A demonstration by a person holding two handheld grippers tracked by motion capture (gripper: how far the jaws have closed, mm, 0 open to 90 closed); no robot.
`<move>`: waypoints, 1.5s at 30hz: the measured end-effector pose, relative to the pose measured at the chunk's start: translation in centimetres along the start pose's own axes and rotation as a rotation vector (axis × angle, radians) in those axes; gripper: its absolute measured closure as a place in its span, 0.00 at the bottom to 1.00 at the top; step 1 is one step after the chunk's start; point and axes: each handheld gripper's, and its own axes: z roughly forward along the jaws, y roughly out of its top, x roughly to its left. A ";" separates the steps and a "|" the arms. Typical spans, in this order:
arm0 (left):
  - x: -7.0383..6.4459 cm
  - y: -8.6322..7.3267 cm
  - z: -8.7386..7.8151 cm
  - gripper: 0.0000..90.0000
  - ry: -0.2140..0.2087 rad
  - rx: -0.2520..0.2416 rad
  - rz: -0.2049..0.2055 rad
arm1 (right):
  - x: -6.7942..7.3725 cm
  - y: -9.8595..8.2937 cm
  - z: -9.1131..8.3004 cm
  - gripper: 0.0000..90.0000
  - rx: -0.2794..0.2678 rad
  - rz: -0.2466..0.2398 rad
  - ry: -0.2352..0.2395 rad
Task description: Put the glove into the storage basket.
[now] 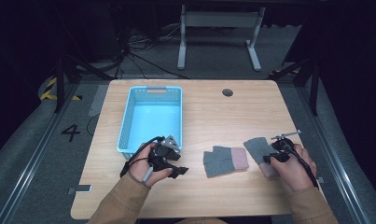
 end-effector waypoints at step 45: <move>-0.9 -0.1 0.8 0.49 -0.008 -0.003 0.004 | 8.3 3.2 -3.0 0.90 -0.138 -0.565 0.368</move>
